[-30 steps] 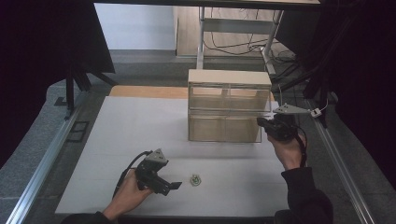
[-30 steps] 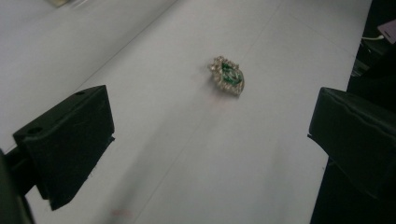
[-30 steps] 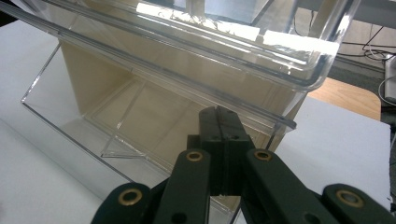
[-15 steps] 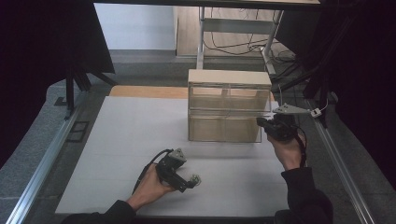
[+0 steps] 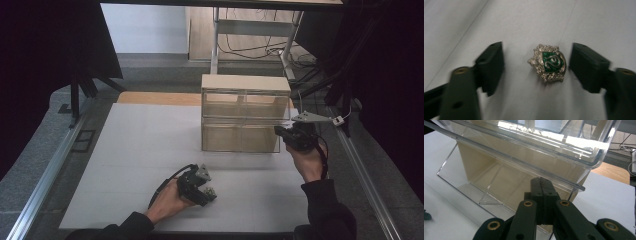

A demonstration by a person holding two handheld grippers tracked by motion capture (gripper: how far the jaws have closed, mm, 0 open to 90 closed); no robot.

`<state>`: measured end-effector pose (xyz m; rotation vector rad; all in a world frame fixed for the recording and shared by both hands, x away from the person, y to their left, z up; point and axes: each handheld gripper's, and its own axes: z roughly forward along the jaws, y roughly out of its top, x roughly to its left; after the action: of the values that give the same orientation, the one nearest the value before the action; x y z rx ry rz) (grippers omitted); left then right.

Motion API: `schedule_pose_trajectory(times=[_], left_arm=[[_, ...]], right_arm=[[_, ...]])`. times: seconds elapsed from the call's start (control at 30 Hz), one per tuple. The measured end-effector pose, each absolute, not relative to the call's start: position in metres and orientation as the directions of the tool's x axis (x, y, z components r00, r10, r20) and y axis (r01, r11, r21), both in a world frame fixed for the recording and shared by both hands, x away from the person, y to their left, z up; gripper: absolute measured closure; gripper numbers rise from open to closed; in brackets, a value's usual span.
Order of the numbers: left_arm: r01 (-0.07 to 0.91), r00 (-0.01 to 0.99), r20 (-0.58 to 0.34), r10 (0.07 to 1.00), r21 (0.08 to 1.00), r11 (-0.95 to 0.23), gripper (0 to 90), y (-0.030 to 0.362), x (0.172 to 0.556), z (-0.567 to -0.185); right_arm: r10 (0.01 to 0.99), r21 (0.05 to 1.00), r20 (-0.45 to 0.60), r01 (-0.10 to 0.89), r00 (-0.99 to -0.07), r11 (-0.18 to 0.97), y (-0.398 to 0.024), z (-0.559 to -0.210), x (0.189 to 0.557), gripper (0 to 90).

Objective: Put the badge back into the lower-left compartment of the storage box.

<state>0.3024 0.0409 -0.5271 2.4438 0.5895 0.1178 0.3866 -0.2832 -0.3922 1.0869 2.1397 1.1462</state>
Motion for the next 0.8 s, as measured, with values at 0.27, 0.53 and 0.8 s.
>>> schedule_pose_trajectory(times=[0.27, 0.53, 0.8], left_arm=[[0.367, 0.909, -0.051, 0.414, 0.571, -0.734, 52.4, 0.037, 0.295, -0.523], [0.426, 0.896, -0.180, 0.407, 0.608, -0.669, 72.2, 0.047, 0.300, -0.515], [0.460, 0.882, -0.226, 0.413, 0.600, -0.654, 79.8, 0.048, 0.298, -0.512]], right_arm=[[0.819, 0.843, -0.038, 0.421, -0.573, 0.334, -0.283, -0.393, 0.387, 89.8], [0.818, 0.842, -0.037, 0.422, -0.574, 0.335, -0.283, -0.393, 0.387, 89.8], [0.818, 0.843, -0.036, 0.423, -0.575, 0.334, -0.283, -0.393, 0.387, 89.8]])
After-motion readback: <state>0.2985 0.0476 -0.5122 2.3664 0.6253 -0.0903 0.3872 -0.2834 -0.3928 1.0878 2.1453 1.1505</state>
